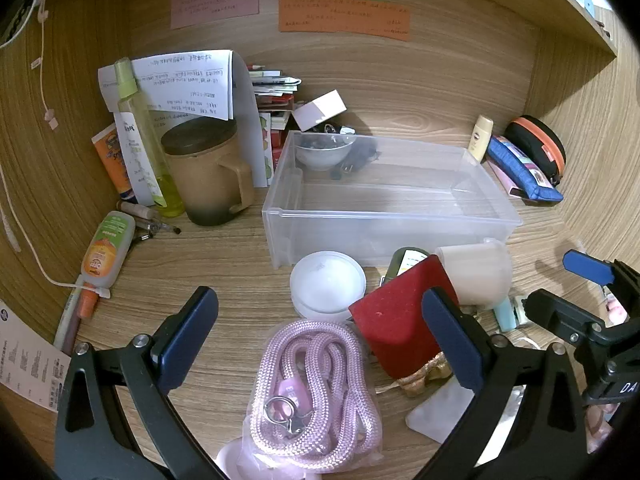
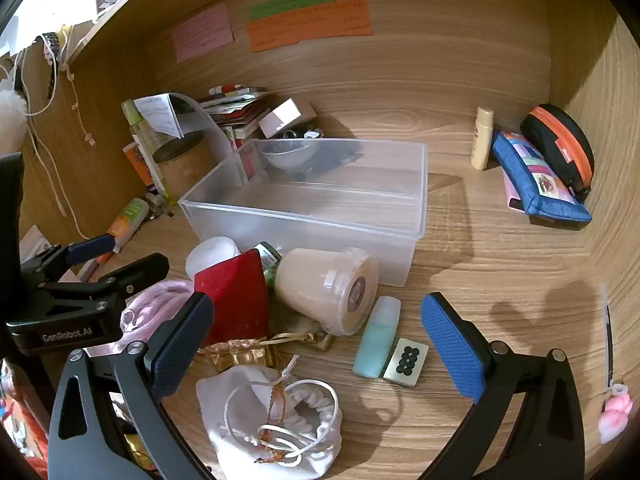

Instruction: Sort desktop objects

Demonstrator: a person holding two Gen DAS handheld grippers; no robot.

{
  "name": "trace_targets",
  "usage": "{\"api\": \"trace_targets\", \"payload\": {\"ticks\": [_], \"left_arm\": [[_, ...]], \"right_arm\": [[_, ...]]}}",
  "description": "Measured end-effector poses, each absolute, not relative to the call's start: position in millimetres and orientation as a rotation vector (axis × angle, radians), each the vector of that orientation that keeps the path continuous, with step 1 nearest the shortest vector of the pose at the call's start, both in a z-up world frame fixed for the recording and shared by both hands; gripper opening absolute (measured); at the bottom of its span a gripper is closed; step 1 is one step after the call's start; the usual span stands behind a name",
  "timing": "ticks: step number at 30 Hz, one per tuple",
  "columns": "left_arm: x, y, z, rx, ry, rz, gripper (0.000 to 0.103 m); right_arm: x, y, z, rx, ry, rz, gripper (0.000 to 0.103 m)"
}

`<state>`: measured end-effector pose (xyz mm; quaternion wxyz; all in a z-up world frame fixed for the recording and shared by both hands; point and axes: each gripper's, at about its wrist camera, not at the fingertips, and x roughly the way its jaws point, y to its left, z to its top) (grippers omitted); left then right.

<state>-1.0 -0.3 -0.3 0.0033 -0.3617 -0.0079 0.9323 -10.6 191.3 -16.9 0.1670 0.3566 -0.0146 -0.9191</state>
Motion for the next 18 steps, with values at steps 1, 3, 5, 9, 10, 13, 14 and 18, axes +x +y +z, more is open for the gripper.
{"api": "trace_targets", "payload": {"ticks": [1, 3, 5, 9, 10, 13, 14, 18], "left_arm": [[-1.1, -0.3, -0.3, -1.134, -0.026, 2.92, 0.103], [-1.8, 0.2, -0.6, -1.132, -0.024, 2.919, 0.103], [-2.5, 0.0, -1.2, -1.13, -0.022, 2.917, 0.103], [-2.4, 1.3, -1.0, -1.126, -0.012, 2.919, 0.103], [-2.4, 1.4, -1.0, -1.124, -0.01, 2.921, 0.103], [-1.0, 2.4, -1.2, -1.118, -0.011, 2.924, 0.103], [-0.4, 2.1, -1.2, -1.117, -0.012, 2.923, 0.103], [0.4, 2.5, -1.6, -1.119, -0.011, 2.929, 0.103]], "right_arm": [[-10.8, 191.3, -16.9, 1.016, -0.041, -2.616, 0.103], [-11.3, 191.5, -17.1, 1.021, -0.047, -2.612, 0.103], [-11.5, 192.4, -17.2, 1.023, -0.052, -2.606, 0.103], [-11.6, 192.9, -16.7, 1.024, -0.051, -2.603, 0.103], [-11.5, 193.0, -16.5, 1.024, -0.052, -2.602, 0.103], [-11.2, 192.8, -16.3, 1.022, -0.053, -2.602, 0.103], [-11.0, 192.8, -16.4, 1.021, -0.052, -2.601, 0.103], [-9.7, 192.5, -16.5, 1.018, -0.048, -2.601, 0.103]]}}
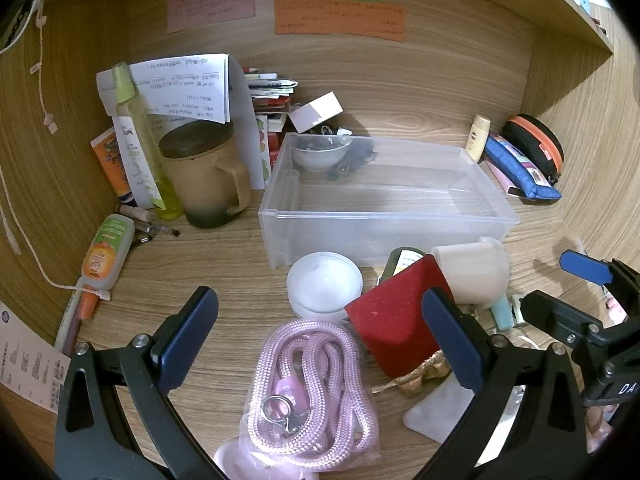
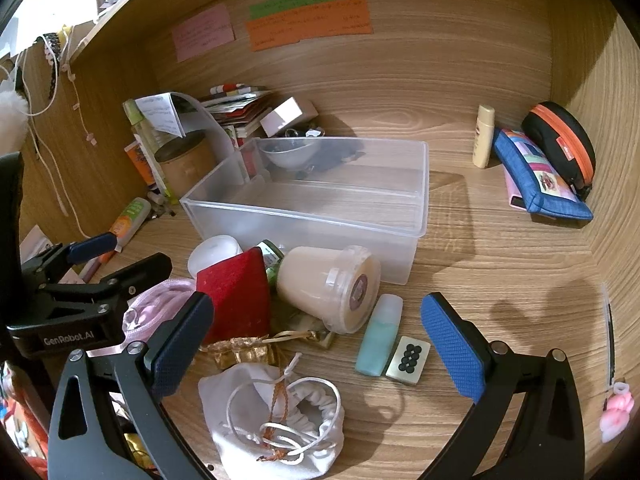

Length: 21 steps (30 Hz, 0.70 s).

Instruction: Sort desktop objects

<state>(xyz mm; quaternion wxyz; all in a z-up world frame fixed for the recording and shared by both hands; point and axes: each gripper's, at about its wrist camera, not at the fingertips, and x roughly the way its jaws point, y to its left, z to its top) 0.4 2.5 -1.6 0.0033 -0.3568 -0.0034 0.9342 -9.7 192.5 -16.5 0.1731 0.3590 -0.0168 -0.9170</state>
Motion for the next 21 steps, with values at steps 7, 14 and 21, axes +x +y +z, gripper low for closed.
{"api": "trace_targets", "payload": {"ticks": [7, 14, 21], "left_arm": [[5, -1, 4, -1.107, -0.045, 2.933, 0.103], [14, -21, 13, -1.096, -0.083, 2.934, 0.103], [27, -40, 10, -1.181, -0.057, 2.897, 0.103]], "right_arm": [[-8, 196, -14, 1.003, -0.068, -2.609, 0.103], [-3, 211, -8, 0.952, -0.102, -2.634, 0.103], [4, 229, -2, 0.894, -0.068, -2.691, 0.103]]}}
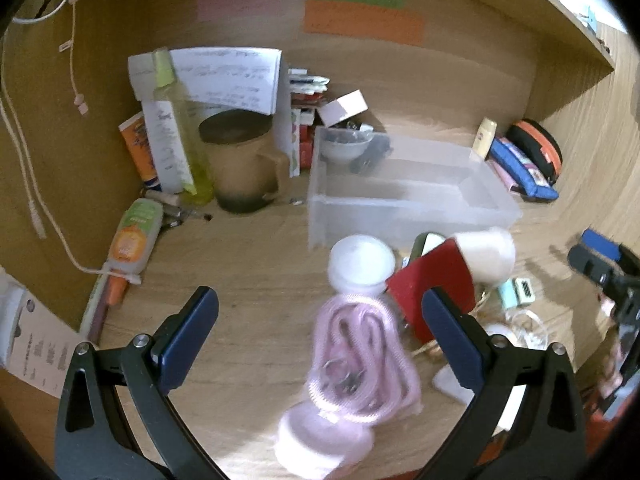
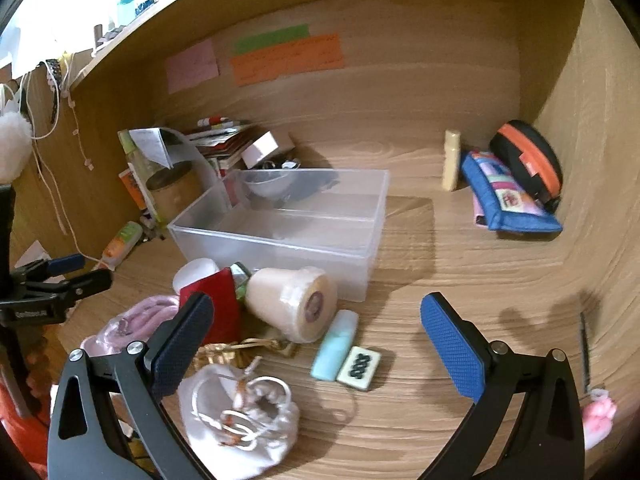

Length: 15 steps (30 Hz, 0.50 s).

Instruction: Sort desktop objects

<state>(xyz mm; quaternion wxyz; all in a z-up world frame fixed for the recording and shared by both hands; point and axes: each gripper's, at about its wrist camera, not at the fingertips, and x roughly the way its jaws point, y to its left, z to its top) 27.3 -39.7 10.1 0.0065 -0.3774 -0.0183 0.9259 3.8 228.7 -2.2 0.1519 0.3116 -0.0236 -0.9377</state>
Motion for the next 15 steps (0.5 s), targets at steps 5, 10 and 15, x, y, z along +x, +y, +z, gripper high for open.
{"api": "trace_targets", "payload": {"ticks": [5, 10, 15], "left_arm": [[27, -39, -2, -1.288, -0.059, 2.788, 0.103], [18, -25, -19, -1.402, 0.007, 2.673, 0.103], [9, -13, -32, -1.491, 0.092, 2.598, 0.103]], "right_arm": [[0, 240, -9, 0.936, -0.007, -2.702, 0.103], [-14, 250, -32, 1.075, 0.025, -2.669, 0.103], [-23, 255, -54, 1.19, -0.01, -2.606, 0.103]]}}
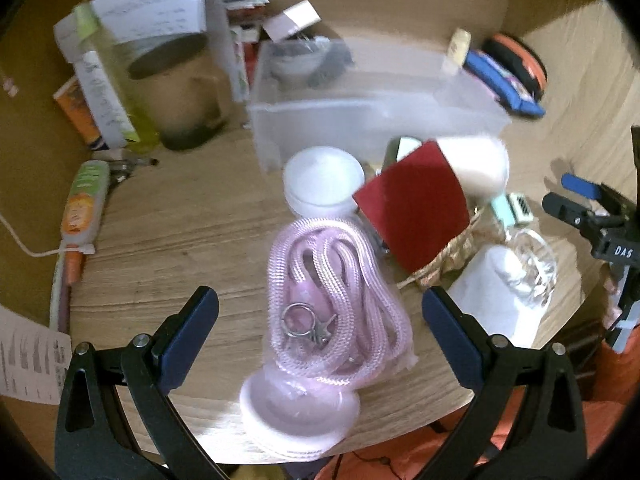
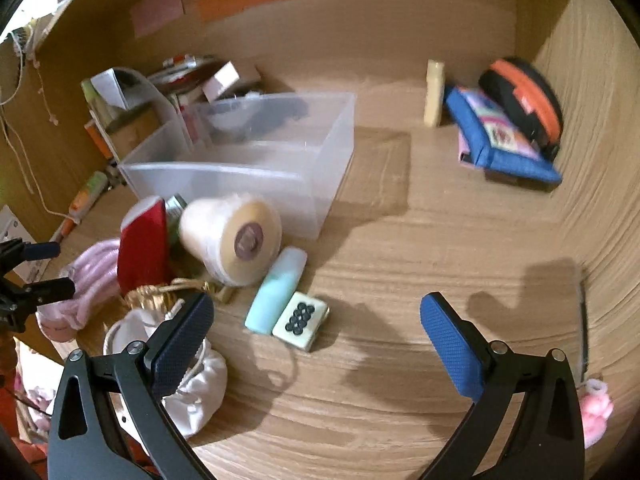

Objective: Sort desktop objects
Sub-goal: 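Grasp the bagged pink rope with the left tool while the right tool grasps the cream tub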

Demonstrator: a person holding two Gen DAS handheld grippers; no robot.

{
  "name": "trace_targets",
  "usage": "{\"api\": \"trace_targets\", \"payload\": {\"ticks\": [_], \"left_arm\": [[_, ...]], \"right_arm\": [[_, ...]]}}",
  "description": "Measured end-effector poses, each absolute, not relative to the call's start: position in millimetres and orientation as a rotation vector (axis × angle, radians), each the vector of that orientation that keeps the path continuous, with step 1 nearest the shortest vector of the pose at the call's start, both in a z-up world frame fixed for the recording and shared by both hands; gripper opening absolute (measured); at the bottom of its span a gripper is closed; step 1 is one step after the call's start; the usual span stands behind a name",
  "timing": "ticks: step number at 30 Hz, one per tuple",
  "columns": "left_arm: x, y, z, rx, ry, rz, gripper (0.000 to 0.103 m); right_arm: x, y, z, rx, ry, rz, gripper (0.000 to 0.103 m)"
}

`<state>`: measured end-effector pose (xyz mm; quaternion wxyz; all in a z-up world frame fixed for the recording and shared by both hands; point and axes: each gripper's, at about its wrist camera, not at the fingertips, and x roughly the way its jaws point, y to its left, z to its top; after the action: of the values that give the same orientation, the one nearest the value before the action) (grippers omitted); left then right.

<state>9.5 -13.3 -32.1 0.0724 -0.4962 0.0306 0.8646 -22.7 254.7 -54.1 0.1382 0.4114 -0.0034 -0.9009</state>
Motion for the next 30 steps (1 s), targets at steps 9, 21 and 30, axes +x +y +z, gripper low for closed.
{"api": "trace_targets", "payload": {"ticks": [9, 21, 30], "left_arm": [[-11, -9, -48, -1.581, 0.107, 2.502, 0.103], [-30, -12, -62, -1.674, 0.096, 2.361, 0.102], [-40, -6, -70, -1.76, 0.151, 2.265, 0.081]], "right_arm": [[-32, 223, -50, 1.146, 0.043, -2.539, 0.103], [-77, 188, -70, 1.265, 0.111, -2.432, 0.102], [-96, 185, -83, 1.325, 0.033, -2.35, 0.096]]}}
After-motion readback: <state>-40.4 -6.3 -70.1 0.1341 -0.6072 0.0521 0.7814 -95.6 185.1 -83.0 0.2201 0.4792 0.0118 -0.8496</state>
